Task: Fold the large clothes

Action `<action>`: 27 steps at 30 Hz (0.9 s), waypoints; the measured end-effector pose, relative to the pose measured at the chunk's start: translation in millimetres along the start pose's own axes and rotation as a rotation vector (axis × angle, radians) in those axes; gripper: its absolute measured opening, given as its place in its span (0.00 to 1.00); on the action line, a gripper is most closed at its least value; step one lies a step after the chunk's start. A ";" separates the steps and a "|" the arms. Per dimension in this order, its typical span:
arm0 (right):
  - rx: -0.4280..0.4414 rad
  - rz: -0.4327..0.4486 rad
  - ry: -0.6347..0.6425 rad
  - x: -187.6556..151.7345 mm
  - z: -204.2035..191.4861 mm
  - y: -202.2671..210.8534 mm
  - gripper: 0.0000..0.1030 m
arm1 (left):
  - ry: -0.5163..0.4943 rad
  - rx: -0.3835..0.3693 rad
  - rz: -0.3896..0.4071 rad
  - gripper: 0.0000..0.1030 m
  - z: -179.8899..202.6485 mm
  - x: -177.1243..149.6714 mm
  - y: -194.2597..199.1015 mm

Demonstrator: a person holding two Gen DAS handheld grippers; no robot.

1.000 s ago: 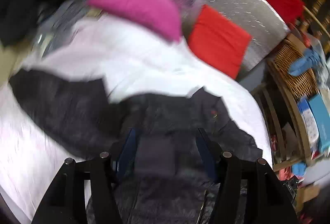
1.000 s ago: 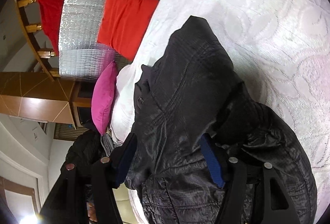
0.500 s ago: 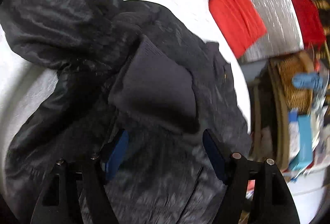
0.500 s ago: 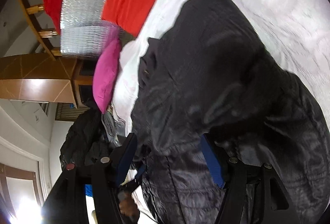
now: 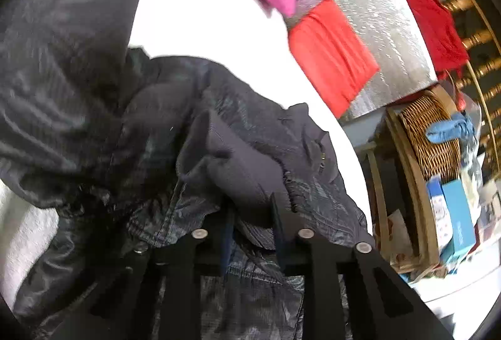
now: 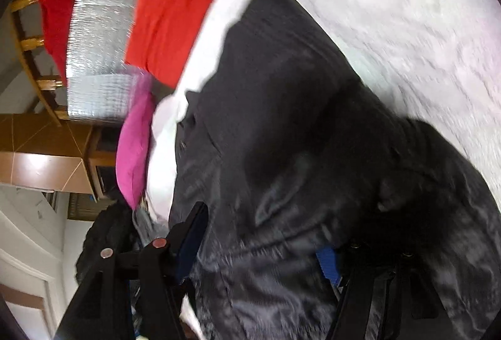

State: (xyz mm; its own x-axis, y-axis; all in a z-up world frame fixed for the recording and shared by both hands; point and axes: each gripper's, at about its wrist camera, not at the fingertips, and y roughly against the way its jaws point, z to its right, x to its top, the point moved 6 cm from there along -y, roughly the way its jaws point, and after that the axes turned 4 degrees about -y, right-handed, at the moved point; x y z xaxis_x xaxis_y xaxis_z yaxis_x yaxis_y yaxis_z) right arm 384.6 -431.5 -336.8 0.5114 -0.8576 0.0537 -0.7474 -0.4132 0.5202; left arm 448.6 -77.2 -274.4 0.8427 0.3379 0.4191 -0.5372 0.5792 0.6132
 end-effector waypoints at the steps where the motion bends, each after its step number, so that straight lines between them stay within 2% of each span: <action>1: -0.015 0.031 0.026 -0.9 -2.9 0.9 0.49 | -0.020 0.005 0.011 0.18 2.4 1.1 0.7; 3: -0.060 0.048 0.075 -4.7 -6.5 -0.1 0.26 | -0.060 0.026 0.038 0.16 7.1 3.0 9.8; 8: -0.117 0.123 0.213 -20.8 -26.0 13.2 0.22 | -0.110 0.024 0.100 0.14 17.9 9.2 35.5; 11: -0.083 0.107 0.282 -33.8 -38.7 18.8 0.22 | -0.168 0.114 0.122 0.14 11.4 12.3 47.4; 14: -0.130 0.000 0.257 -40.9 -25.1 1.4 0.22 | -0.178 0.208 0.027 0.16 -8.4 8.6 28.9; 15: -0.158 -0.041 0.225 -42.9 -14.9 -3.9 0.22 | -0.178 0.252 -0.018 0.22 -15.7 5.6 18.6; 17: -0.187 -0.076 0.212 -44.6 -7.9 -5.4 0.24 | -0.169 0.297 -0.086 0.23 -26.1 0.4 8.2; 18: -0.198 -0.083 0.226 -45.2 -9.1 -3.1 0.28 | -0.157 0.296 -0.099 0.25 -27.2 -0.3 7.8; 20: -0.246 -0.089 0.296 -48.1 -15.4 10.2 0.45 | -0.145 0.280 -0.104 0.34 -23.0 2.9 14.9; 21: -0.257 -0.097 0.330 -51.5 -19.1 15.9 0.74 | -0.154 0.291 -0.099 0.42 -21.4 5.4 23.5; 22: -0.254 -0.119 0.382 -57.5 -25.7 24.1 0.86 | -0.171 0.316 -0.085 0.45 -20.5 7.2 32.3; 24: -0.251 -0.128 0.482 -67.0 -38.2 39.6 0.86 | -0.223 0.362 -0.008 0.48 -17.7 13.2 59.0; 27: -0.278 -0.068 0.665 -80.6 -59.3 59.9 0.86 | -0.315 0.431 0.122 0.56 -6.7 24.9 83.7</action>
State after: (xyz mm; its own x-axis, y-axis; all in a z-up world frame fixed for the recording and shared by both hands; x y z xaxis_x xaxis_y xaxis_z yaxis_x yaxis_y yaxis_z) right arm 323.7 -369.0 -259.4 0.7686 -0.4284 0.4752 -0.6149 -0.2898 0.7334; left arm 424.8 -15.3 -217.1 0.7572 0.1064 0.6445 -0.6524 0.1705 0.7384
